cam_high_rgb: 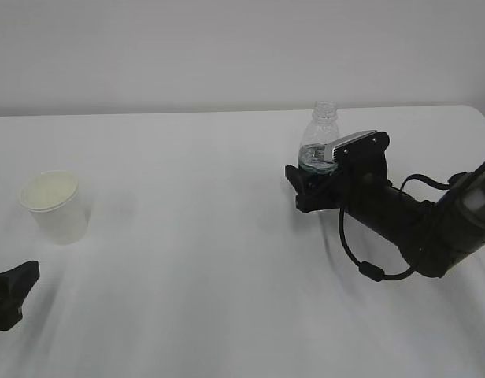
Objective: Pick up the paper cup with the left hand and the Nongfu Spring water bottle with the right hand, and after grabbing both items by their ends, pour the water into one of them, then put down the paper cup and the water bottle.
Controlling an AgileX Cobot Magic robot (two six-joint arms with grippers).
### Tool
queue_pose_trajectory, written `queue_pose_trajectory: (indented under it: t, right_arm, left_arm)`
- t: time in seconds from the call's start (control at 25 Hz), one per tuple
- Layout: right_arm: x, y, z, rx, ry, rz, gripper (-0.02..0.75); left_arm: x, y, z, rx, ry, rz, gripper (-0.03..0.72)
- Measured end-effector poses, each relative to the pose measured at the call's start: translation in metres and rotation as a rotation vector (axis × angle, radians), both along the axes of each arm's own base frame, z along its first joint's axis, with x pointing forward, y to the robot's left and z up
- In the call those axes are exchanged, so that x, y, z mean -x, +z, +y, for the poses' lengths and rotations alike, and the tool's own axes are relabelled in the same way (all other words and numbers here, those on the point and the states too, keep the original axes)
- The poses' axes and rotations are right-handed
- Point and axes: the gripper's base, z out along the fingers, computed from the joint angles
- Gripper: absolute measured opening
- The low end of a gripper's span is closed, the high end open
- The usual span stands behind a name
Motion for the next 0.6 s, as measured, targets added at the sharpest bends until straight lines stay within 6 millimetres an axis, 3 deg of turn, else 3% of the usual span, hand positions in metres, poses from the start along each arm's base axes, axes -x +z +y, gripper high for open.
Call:
queue_pose_trajectory:
  t: [0.4,0.6]
  right_arm:
    - [0.0006,-0.0025,0.0000,0.015,0.004,0.024,0.586]
    - [0.0010,-0.0027,0.0007,0.019,0.013,0.025,0.519]
  left_arm:
    - [0.0000,0.0000,0.0000,0.000,0.000,0.000,0.587]
    - [0.0000,0.0000,0.0000,0.000,0.000,0.000,0.587]
